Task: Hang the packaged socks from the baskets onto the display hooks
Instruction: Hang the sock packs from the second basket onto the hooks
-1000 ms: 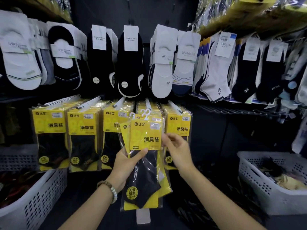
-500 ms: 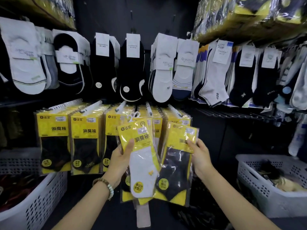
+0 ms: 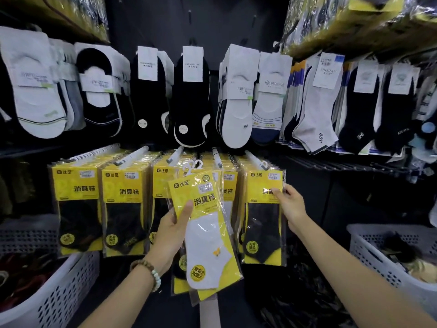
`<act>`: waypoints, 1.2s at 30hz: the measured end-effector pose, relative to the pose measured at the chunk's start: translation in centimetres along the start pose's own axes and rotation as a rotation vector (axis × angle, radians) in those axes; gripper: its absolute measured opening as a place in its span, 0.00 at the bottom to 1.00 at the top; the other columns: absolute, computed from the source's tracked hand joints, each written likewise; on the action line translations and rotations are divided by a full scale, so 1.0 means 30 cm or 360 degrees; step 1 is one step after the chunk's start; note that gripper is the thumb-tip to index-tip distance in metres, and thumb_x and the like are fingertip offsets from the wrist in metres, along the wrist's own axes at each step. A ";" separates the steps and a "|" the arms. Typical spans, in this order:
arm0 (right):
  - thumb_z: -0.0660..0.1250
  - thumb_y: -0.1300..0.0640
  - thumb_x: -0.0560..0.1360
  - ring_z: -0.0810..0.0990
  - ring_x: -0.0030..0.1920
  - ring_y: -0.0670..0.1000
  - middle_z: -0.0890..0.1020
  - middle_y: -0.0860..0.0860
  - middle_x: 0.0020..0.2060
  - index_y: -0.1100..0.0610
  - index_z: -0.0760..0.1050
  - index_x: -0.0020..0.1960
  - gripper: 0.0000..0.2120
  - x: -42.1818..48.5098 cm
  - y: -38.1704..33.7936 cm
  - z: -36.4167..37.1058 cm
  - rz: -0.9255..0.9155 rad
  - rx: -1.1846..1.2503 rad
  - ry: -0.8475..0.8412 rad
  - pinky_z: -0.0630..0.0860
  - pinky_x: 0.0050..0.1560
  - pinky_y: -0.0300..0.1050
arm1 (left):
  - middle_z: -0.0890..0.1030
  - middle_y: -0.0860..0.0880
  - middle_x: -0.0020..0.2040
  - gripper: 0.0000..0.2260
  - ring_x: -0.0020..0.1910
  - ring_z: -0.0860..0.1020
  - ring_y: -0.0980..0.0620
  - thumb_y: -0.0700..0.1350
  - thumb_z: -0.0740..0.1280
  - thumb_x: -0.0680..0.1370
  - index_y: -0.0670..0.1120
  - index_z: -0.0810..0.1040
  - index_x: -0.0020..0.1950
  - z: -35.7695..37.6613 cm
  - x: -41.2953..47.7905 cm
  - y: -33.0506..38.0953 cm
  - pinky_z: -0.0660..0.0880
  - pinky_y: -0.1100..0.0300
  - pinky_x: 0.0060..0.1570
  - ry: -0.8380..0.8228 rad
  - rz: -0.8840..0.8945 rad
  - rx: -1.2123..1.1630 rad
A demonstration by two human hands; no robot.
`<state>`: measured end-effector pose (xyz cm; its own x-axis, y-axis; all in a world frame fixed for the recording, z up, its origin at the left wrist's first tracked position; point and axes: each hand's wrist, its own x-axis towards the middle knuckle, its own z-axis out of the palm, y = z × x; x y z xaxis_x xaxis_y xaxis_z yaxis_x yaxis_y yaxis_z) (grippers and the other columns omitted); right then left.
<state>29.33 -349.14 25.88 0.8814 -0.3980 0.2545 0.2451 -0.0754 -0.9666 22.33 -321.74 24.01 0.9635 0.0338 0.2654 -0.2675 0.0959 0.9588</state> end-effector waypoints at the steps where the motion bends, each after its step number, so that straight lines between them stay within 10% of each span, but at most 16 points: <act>1: 0.69 0.58 0.75 0.81 0.45 0.47 0.83 0.53 0.46 0.57 0.77 0.49 0.05 0.005 0.017 0.006 0.0031 -0.0011 0.0076 0.75 0.46 0.38 | 0.84 0.62 0.45 0.13 0.42 0.82 0.64 0.60 0.62 0.72 0.57 0.78 0.52 0.004 0.000 0.000 0.73 0.75 0.32 -0.0009 -0.0004 -0.0005; 9: 0.74 0.52 0.70 0.75 0.44 0.50 0.75 0.52 0.43 0.57 0.71 0.49 0.16 -0.082 0.062 0.005 0.0206 -0.0166 0.0579 0.70 0.44 0.42 | 0.84 0.60 0.45 0.14 0.42 0.83 0.62 0.59 0.63 0.72 0.55 0.79 0.52 0.025 -0.017 -0.011 0.74 0.74 0.32 -0.0010 -0.0061 -0.0040; 16: 0.69 0.48 0.73 0.81 0.46 0.48 0.82 0.51 0.46 0.53 0.77 0.51 0.10 -0.353 -0.052 0.133 0.0002 -0.0056 -0.0331 0.77 0.43 0.35 | 0.85 0.58 0.45 0.12 0.43 0.83 0.60 0.57 0.64 0.74 0.54 0.79 0.54 0.100 -0.065 -0.007 0.76 0.70 0.34 -0.0034 -0.0126 -0.0090; 25: 0.72 0.57 0.72 0.84 0.48 0.48 0.86 0.50 0.48 0.56 0.79 0.53 0.10 -0.408 -0.094 0.128 0.0075 0.0242 -0.0439 0.80 0.45 0.39 | 0.80 0.62 0.50 0.26 0.48 0.77 0.65 0.65 0.64 0.67 0.54 0.75 0.61 0.110 -0.083 0.016 0.71 0.69 0.47 0.0069 -0.0115 0.0044; 31: 0.63 0.58 0.79 0.83 0.50 0.55 0.84 0.55 0.50 0.58 0.79 0.54 0.08 -0.309 -0.045 0.013 0.0230 0.0307 -0.0062 0.79 0.52 0.51 | 0.71 0.71 0.44 0.21 0.42 0.71 0.74 0.58 0.57 0.78 0.52 0.69 0.69 0.058 -0.058 0.010 0.63 0.70 0.51 0.0140 -0.0117 0.0101; 36: 0.62 0.57 0.79 0.81 0.49 0.50 0.83 0.51 0.48 0.54 0.78 0.51 0.06 -0.198 -0.046 -0.068 0.0136 0.0210 0.0129 0.77 0.48 0.43 | 0.73 0.58 0.61 0.24 0.61 0.69 0.58 0.58 0.57 0.78 0.48 0.68 0.71 0.025 -0.032 -0.006 0.61 0.60 0.62 0.0187 -0.0107 0.0089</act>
<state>22.96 -348.53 25.63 0.8671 -0.4706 0.1630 0.2263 0.0807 -0.9707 21.46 -322.53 23.67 0.9710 0.1454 0.1897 -0.1983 0.0466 0.9790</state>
